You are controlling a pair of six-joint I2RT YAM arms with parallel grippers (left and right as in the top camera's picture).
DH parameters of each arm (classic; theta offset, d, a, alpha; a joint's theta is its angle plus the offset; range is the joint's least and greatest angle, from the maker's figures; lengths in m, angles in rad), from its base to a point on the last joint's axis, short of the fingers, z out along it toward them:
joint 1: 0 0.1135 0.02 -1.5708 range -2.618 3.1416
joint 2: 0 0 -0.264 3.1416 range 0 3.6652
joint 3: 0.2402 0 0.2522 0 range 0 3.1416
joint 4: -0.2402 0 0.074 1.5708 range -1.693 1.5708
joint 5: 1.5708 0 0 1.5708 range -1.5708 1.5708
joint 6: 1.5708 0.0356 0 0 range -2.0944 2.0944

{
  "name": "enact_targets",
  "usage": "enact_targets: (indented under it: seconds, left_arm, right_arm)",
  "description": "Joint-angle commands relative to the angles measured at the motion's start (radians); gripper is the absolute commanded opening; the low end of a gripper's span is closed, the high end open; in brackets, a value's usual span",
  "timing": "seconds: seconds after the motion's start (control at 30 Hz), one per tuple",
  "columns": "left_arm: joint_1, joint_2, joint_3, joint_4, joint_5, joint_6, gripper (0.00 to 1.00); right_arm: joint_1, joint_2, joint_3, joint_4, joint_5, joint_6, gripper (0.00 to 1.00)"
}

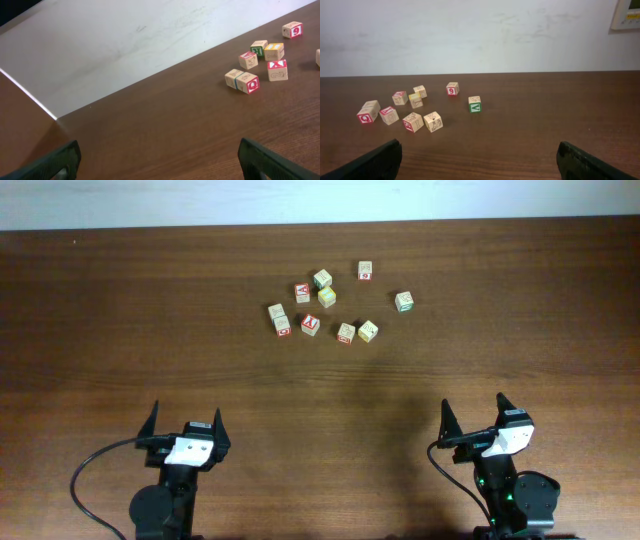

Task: Rotate 5 blocks

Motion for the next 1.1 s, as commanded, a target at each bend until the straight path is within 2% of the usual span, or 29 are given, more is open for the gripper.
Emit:
enact_targets:
  seconds: [0.0,1.07]
  left_arm:
    - [0.006,-0.011,-0.010,0.002,-0.011,0.016,0.99]
    - [0.006,-0.011,-0.010,0.002,-0.011,0.016,0.99]
  right_arm:
    - [0.006,-0.008,-0.009,0.000,-0.015,0.008,0.98]
    - [0.006,-0.008,-0.009,0.000,0.000,0.008,0.98]
